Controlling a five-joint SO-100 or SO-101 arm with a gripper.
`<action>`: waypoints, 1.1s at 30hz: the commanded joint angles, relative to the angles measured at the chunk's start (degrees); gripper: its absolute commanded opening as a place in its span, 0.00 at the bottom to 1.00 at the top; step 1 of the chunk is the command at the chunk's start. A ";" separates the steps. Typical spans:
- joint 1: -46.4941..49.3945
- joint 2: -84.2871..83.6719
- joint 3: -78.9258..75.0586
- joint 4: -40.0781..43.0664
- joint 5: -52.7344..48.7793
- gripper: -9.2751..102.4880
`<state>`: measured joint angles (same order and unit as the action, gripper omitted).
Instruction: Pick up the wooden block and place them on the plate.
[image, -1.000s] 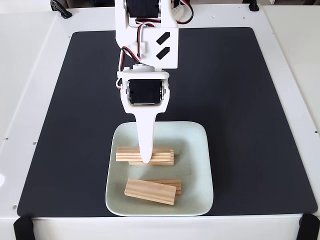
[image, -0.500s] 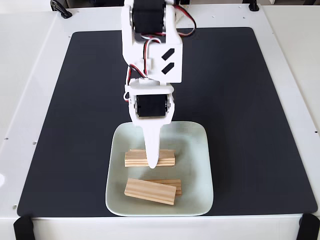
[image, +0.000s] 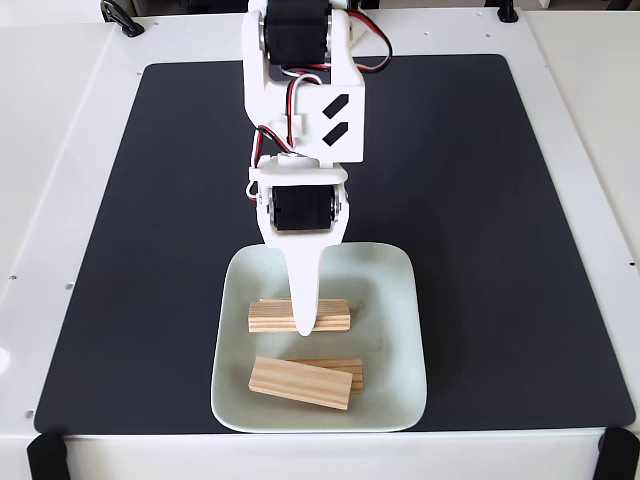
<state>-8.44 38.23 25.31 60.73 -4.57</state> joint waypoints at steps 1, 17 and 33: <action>-0.35 4.04 0.26 -0.44 0.44 0.08; -0.70 4.83 -0.44 -0.18 0.53 0.09; -0.26 5.71 0.09 0.26 8.79 0.42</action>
<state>-8.17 38.76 25.75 60.73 3.96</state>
